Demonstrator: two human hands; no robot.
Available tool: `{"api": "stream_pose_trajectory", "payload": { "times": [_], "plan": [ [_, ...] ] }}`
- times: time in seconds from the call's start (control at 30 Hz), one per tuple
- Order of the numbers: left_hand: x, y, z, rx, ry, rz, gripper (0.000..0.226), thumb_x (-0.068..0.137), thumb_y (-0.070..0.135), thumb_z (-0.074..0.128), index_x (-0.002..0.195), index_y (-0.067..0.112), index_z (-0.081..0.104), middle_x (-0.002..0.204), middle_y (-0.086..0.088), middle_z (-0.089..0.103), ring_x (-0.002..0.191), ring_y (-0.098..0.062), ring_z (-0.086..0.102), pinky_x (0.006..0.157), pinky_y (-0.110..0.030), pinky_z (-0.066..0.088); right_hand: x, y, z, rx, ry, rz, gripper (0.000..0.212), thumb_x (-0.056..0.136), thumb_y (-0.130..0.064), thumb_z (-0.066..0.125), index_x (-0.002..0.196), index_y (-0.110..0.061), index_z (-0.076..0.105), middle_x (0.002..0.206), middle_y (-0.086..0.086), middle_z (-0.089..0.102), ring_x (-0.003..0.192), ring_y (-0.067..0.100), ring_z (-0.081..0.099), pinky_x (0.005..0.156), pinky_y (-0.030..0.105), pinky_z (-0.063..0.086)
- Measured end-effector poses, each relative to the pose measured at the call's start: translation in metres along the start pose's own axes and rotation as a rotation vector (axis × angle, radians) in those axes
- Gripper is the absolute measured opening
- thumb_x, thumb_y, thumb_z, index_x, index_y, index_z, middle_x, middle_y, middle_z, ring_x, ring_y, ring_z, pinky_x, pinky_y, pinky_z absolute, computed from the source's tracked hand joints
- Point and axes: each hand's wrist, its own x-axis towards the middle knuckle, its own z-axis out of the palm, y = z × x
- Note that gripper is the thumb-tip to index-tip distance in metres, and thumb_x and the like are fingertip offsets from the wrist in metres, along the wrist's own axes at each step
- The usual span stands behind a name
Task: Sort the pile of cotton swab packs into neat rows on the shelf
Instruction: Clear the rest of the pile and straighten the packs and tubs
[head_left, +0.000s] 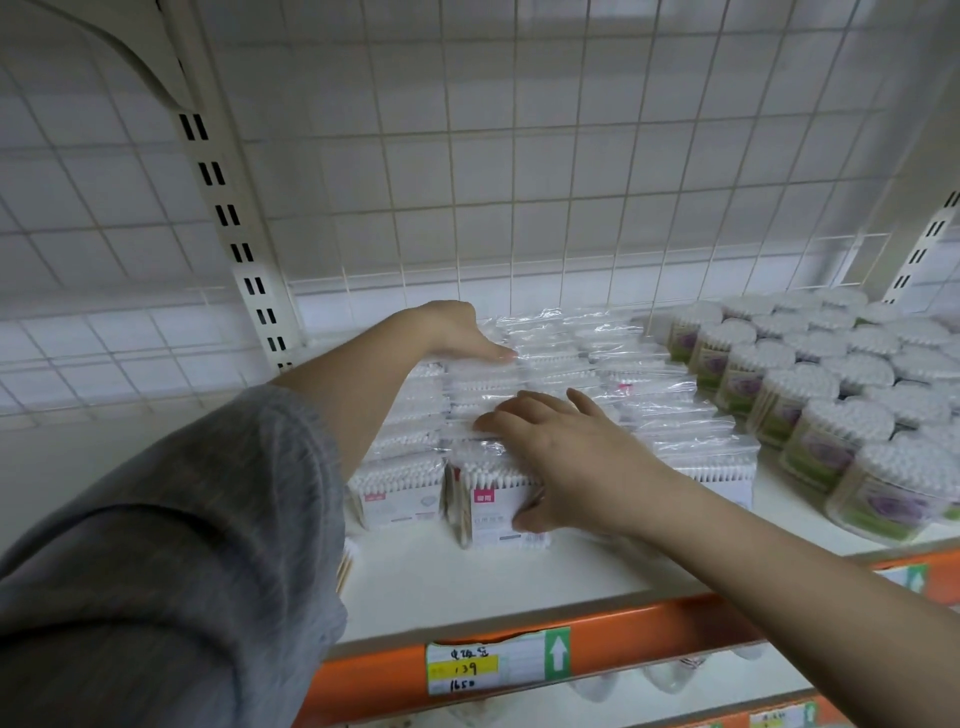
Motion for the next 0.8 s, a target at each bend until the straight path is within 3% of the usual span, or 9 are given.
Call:
{"api": "stream_pose_trajectory", "payload": {
  "times": [0.13, 0.23, 0.47, 0.53, 0.67, 0.8],
  "plan": [
    [0.002, -0.005, 0.007, -0.139, 0.078, -0.002, 0.092, 0.068, 0.072, 0.063, 0.139, 0.018, 0.040, 0.144, 0.002, 0.040, 0.129, -0.020, 0.040, 0.096, -0.029, 0.035, -0.002, -0.001, 0.001, -0.020, 0.010, -0.009, 0.086, 0.070, -0.039, 0.072, 0.141, -0.035, 0.025, 0.141, -0.010, 0.033, 0.135, 0.014, 0.026, 0.114, 0.049, 0.013],
    [0.004, -0.006, 0.008, -0.158, 0.130, 0.026, 0.089, 0.069, 0.068, 0.066, 0.138, 0.018, 0.041, 0.144, 0.002, 0.040, 0.129, -0.019, 0.041, 0.095, -0.026, 0.034, -0.002, -0.003, -0.001, -0.036, 0.007, -0.009, 0.081, 0.072, -0.035, 0.070, 0.140, -0.033, 0.026, 0.141, -0.010, 0.034, 0.134, 0.015, 0.029, 0.114, 0.049, 0.012],
    [0.010, -0.012, 0.007, -0.237, 0.089, 0.015, 0.078, 0.071, 0.065, 0.065, 0.135, 0.025, 0.045, 0.142, 0.004, 0.042, 0.129, -0.018, 0.042, 0.098, -0.027, 0.035, 0.004, -0.007, 0.003, -0.106, 0.050, -0.031, 0.069, 0.075, -0.029, 0.066, 0.136, -0.024, 0.033, 0.136, -0.005, 0.038, 0.128, 0.021, 0.037, 0.112, 0.049, 0.015],
    [0.008, -0.010, 0.007, -0.141, 0.094, 0.023, 0.073, 0.077, 0.065, 0.058, 0.136, 0.024, 0.044, 0.144, 0.003, 0.041, 0.131, -0.018, 0.039, 0.101, -0.030, 0.034, 0.007, -0.007, 0.005, -0.118, 0.066, -0.038, 0.067, 0.075, -0.028, 0.065, 0.135, -0.022, 0.034, 0.135, -0.003, 0.039, 0.127, 0.022, 0.039, 0.112, 0.050, 0.016],
    [0.006, -0.003, 0.007, 0.284, 0.235, 0.115, 0.064, 0.085, 0.069, 0.038, 0.132, 0.028, 0.052, 0.138, 0.003, 0.038, 0.129, -0.021, 0.030, 0.103, -0.038, 0.026, 0.007, -0.004, 0.004, -0.078, 0.043, -0.019, 0.071, 0.075, -0.029, 0.066, 0.138, -0.026, 0.031, 0.138, -0.006, 0.036, 0.129, 0.018, 0.037, 0.113, 0.050, 0.012],
    [0.010, -0.009, 0.012, 0.282, 0.157, 0.081, 0.073, 0.085, 0.073, 0.031, 0.141, 0.027, 0.039, 0.144, 0.002, 0.035, 0.133, -0.023, 0.029, 0.103, -0.042, 0.027, 0.007, 0.000, 0.000, -0.006, 0.011, -0.013, 0.079, 0.074, -0.036, 0.070, 0.142, -0.030, 0.030, 0.142, -0.013, 0.034, 0.131, 0.012, 0.038, 0.115, 0.047, 0.006]
  ]
}}
